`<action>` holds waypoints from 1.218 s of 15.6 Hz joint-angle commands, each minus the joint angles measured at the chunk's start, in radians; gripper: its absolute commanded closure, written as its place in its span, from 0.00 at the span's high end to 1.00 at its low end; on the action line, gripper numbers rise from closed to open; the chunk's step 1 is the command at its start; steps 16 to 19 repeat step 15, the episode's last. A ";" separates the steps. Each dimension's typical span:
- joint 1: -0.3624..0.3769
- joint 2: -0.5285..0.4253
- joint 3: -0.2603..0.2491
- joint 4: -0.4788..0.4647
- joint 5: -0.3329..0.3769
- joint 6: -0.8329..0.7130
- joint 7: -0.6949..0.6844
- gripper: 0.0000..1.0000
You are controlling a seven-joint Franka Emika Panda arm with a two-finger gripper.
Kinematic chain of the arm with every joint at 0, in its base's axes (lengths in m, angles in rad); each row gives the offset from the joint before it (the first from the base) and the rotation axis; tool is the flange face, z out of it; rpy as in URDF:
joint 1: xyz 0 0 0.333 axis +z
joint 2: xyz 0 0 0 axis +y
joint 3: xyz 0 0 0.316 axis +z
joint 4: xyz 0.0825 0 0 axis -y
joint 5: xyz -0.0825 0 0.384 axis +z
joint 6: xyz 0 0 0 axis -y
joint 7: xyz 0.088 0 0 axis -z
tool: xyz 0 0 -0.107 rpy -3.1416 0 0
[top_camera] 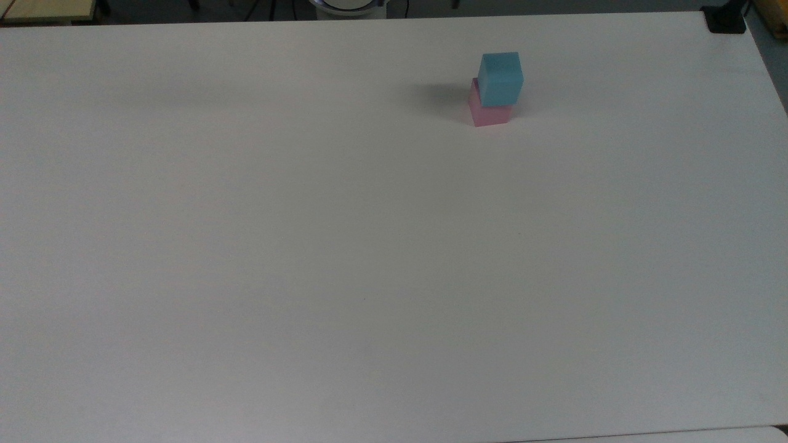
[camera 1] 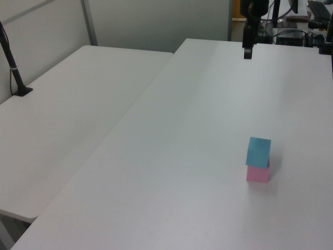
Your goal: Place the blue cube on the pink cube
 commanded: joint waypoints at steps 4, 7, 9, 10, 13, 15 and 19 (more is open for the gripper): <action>-0.153 0.019 0.003 0.045 -0.008 -0.011 -0.043 1.00; -0.213 0.025 0.006 0.042 0.009 0.003 -0.058 1.00; -0.219 0.031 0.005 0.042 0.010 0.005 -0.093 1.00; -0.230 0.031 0.005 0.044 0.020 0.008 -0.093 1.00; -0.238 0.029 0.003 0.045 0.027 0.008 -0.098 1.00; -0.239 0.029 0.003 0.045 0.027 0.006 -0.098 1.00; -0.239 0.029 0.003 0.045 0.027 0.006 -0.098 1.00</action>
